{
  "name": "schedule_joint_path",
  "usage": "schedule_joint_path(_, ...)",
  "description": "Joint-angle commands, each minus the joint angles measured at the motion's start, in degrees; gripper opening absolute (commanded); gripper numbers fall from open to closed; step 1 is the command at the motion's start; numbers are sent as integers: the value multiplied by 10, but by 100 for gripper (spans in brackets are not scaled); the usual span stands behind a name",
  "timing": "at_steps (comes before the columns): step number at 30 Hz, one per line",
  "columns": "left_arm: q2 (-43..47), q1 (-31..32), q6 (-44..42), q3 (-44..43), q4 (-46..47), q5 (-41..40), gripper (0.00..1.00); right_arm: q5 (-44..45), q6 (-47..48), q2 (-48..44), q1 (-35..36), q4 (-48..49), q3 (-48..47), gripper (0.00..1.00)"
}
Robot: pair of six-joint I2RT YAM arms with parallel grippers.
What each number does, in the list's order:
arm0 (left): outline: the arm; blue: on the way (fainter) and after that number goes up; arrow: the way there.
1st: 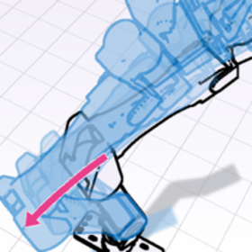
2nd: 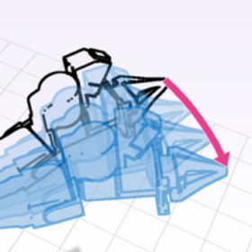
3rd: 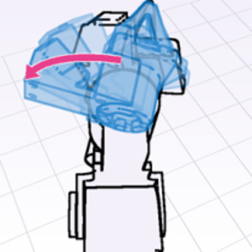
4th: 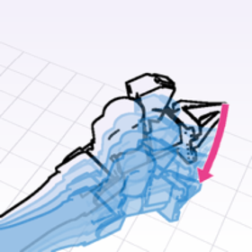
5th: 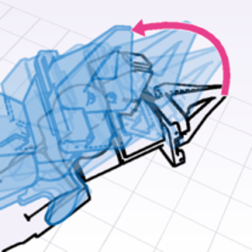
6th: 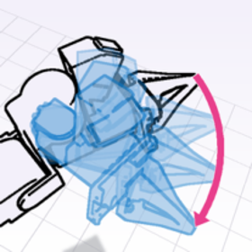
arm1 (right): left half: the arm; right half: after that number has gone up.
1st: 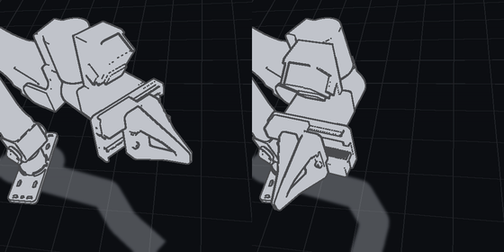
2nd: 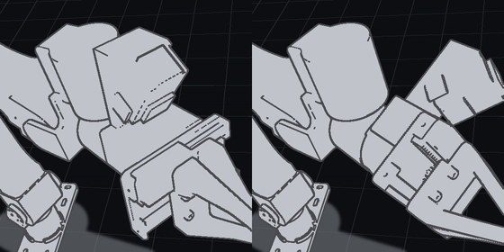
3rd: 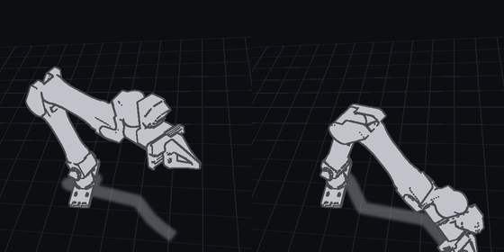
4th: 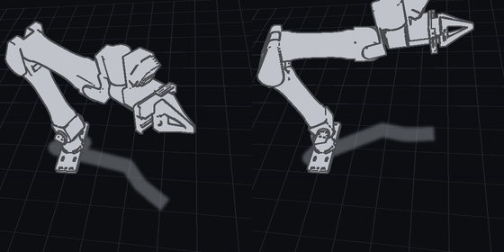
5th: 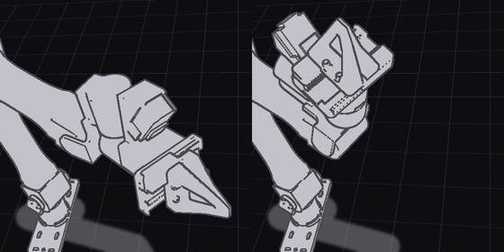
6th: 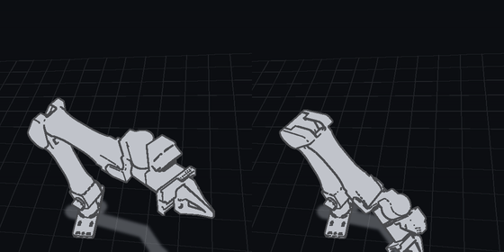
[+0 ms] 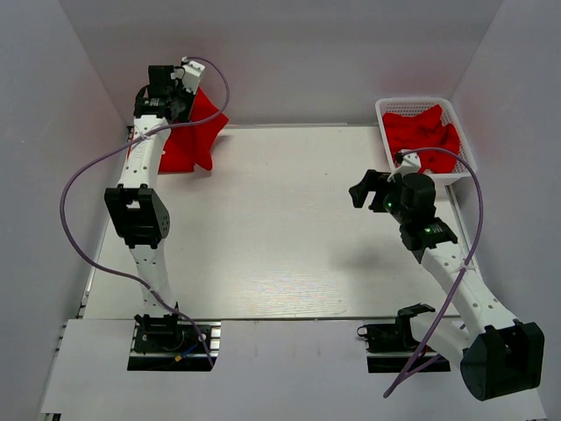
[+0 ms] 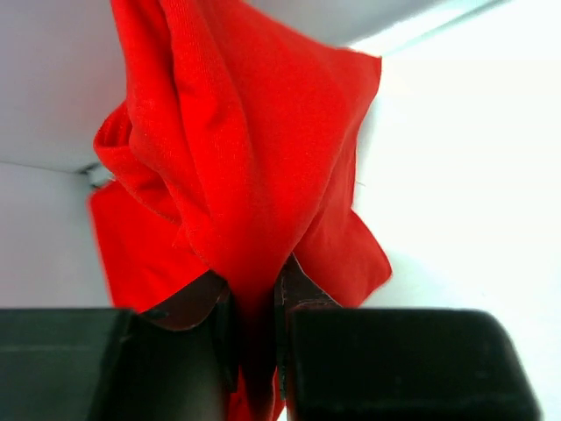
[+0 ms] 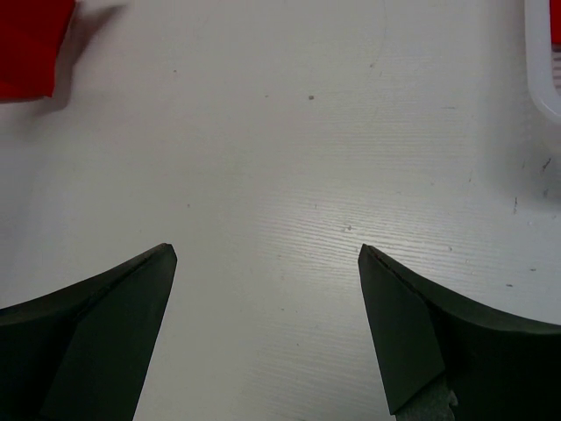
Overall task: Fold and stack the t-shirts
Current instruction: Put the neatly folded tshirt into the corner of the board with the left arm
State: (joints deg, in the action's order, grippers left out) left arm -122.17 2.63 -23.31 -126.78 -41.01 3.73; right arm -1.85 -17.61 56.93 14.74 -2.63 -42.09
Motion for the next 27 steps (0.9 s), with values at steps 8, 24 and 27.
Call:
schedule_joint_path(8, 31, -33, -16, -61, 29, 13, 0, -4, -15, -5, 0, 83, -3, 90)
schedule_joint_path(24, -3, -98, 12, -29, 68, 21, 0, -32, -40, 67, 1, 110, -20, 90)
schedule_joint_path(27, -11, -113, 18, -17, 88, 33, 0, -33, -43, 82, 2, 112, -27, 90)
